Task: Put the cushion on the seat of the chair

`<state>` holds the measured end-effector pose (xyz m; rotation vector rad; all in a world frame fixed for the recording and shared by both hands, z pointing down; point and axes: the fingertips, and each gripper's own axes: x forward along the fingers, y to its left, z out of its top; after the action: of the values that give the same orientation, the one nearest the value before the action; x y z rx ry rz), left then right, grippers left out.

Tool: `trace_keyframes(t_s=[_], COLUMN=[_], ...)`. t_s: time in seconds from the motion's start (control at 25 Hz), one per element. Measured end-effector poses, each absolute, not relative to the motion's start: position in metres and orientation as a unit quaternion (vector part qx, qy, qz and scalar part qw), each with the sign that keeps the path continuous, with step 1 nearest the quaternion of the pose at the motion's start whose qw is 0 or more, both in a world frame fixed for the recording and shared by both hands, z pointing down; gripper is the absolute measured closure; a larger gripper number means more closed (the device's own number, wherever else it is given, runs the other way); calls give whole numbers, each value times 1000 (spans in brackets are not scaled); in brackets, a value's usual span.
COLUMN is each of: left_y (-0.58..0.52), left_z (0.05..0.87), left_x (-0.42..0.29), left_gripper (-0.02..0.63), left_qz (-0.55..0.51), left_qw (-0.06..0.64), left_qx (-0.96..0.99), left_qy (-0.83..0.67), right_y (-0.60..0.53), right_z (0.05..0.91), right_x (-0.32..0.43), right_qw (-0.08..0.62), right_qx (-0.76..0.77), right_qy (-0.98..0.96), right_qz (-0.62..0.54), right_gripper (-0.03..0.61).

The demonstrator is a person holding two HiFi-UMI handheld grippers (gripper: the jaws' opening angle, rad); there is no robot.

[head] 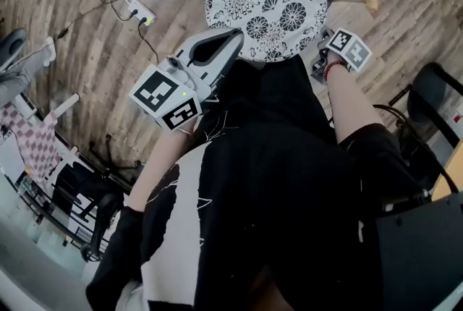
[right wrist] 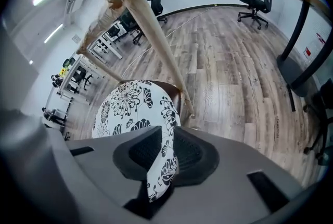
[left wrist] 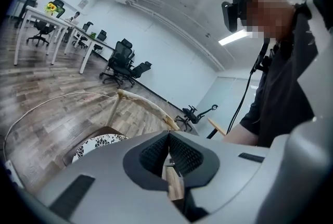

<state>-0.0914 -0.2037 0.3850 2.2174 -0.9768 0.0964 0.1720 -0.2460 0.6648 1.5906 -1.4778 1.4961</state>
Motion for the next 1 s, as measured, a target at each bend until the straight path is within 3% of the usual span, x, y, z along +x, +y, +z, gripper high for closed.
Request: trace_keyframes(t_s=[0.08,0.24,0.76,1.0], left_y=[-193,-186,-147,-138], left_z=[378,364,275,242], left_x=[-98,-114,-171,-176], left_gripper=[603,603,603,603], left_qz=[31,28,-27,-39], left_qw=[355,327,243,208], left_qx=[854,861,875,888], left_qy=[-379,-388,-418,-408], right_y=[-236,-238,-225,-203], right_z=[649,618,423,349], right_x=[169,145,36,-7], right_qw=[267,276,85,60], right_qx=[582,551,479,438], right_qy=[-543,-579,-707,-767], right_qz=[543,534,513,466], right_gripper=[549,560,561,563])
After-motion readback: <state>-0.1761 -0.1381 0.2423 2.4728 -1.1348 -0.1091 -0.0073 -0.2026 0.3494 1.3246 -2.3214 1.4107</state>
